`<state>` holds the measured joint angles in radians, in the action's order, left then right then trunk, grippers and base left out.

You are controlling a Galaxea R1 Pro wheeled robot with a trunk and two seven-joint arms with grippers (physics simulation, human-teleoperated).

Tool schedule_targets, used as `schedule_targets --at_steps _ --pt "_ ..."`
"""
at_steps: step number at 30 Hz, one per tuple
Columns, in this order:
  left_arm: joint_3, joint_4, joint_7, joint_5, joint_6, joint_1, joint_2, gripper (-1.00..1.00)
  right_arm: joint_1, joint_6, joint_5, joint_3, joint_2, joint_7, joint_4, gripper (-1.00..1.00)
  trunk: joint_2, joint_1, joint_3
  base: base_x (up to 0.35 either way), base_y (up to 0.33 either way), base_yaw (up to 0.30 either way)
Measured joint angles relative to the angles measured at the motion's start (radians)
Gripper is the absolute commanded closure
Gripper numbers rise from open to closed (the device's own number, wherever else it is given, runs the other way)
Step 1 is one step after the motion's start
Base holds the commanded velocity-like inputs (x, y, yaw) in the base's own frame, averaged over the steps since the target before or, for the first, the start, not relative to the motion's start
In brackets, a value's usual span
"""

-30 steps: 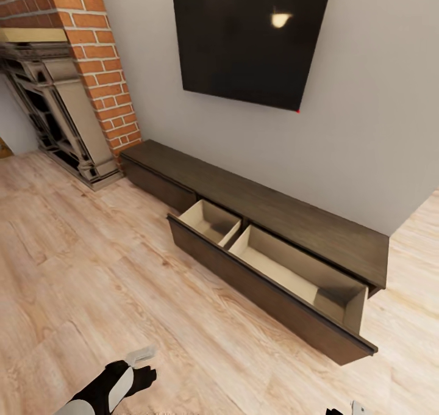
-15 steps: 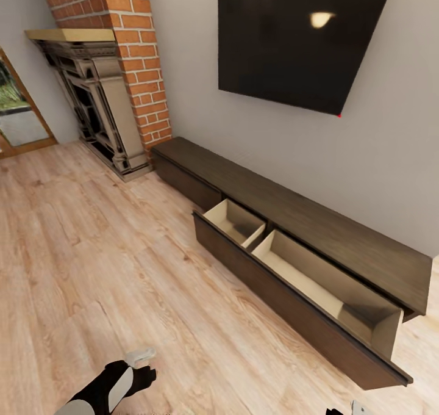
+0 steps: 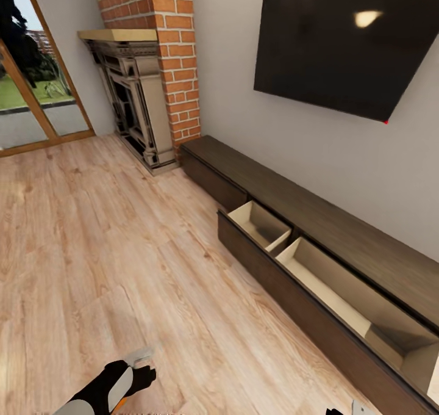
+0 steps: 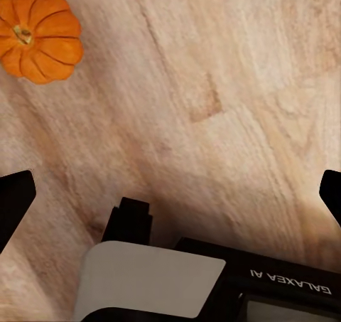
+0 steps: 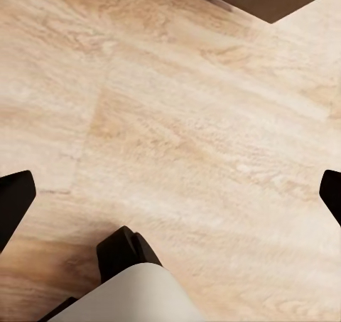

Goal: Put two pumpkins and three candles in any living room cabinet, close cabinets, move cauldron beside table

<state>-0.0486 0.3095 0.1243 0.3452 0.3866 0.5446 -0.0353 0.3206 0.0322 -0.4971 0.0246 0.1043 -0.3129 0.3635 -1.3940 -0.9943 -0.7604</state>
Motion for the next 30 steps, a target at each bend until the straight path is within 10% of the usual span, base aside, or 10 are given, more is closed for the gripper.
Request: schedule_targets --at_steps 30 --pt "0.003 0.0 0.0 0.002 0.0 0.0 -0.003 -1.0 0.0 -0.002 0.001 0.0 -0.001 0.0 0.0 -1.0 0.119 0.065 0.053 0.0 0.0 0.292"
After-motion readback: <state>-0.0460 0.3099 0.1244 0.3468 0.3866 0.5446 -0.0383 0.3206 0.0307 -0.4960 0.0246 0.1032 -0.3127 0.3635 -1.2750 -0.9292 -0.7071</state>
